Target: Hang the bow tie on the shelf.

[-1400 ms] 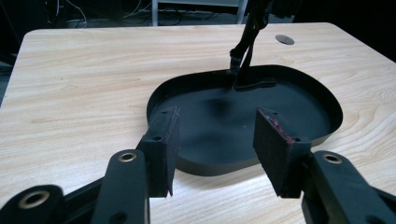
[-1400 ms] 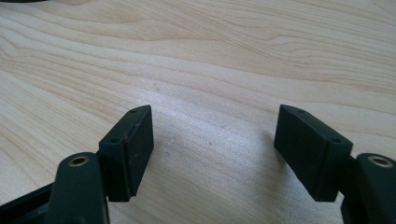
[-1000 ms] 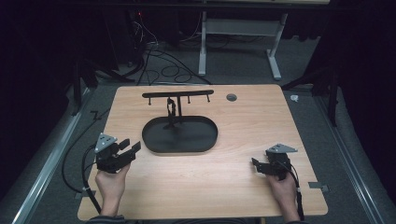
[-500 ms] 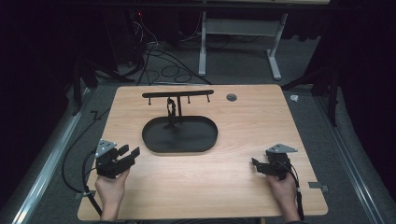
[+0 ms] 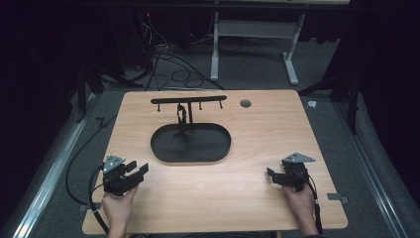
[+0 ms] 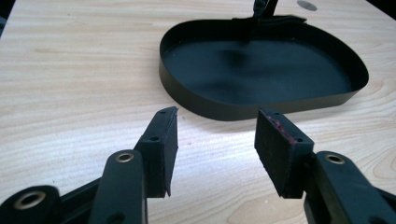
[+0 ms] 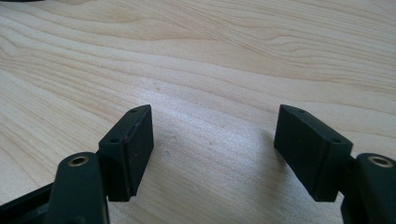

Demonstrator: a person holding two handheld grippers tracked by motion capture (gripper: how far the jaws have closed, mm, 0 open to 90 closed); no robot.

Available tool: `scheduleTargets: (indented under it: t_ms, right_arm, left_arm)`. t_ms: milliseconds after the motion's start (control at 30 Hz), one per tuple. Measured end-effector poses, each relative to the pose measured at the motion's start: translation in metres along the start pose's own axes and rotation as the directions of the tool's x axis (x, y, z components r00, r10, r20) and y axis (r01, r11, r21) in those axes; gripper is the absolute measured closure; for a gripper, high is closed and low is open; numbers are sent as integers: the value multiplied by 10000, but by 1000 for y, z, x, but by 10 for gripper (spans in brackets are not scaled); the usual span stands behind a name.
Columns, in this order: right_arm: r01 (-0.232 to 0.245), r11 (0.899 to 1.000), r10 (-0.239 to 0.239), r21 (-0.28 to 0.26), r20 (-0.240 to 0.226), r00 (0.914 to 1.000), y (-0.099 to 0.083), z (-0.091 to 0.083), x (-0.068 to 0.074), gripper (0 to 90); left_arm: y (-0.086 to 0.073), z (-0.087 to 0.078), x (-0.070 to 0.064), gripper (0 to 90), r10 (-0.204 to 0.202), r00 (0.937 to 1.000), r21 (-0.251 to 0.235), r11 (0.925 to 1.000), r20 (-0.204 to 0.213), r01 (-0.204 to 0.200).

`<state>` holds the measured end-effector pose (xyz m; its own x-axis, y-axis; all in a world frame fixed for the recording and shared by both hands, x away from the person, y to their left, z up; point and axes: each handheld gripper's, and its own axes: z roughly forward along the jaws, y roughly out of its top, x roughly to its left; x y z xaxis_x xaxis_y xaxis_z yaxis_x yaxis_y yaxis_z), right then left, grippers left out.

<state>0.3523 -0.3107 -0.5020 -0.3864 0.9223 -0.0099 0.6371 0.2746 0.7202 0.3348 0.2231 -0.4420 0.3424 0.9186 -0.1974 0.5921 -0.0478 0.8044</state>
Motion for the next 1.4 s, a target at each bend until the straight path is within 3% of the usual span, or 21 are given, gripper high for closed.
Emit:
scheduleTargets:
  t_ms: [700,1067,1400]
  right_arm:
    - [-10,10000,10,9,1,10000,0,0,0,295]
    - [-4,10000,4,-1,5,10000,0,0,0,295]
    - [-7,10000,7,0,0,10000,0,0,0,295]
  left_arm:
    - [-21,16,-9,480,117,9999,620,9980,63,-121]
    - [-34,37,-18,475,404,9992,1078,9934,19,-404]
    - [-36,46,-23,472,774,9968,1258,9893,-204,-742]
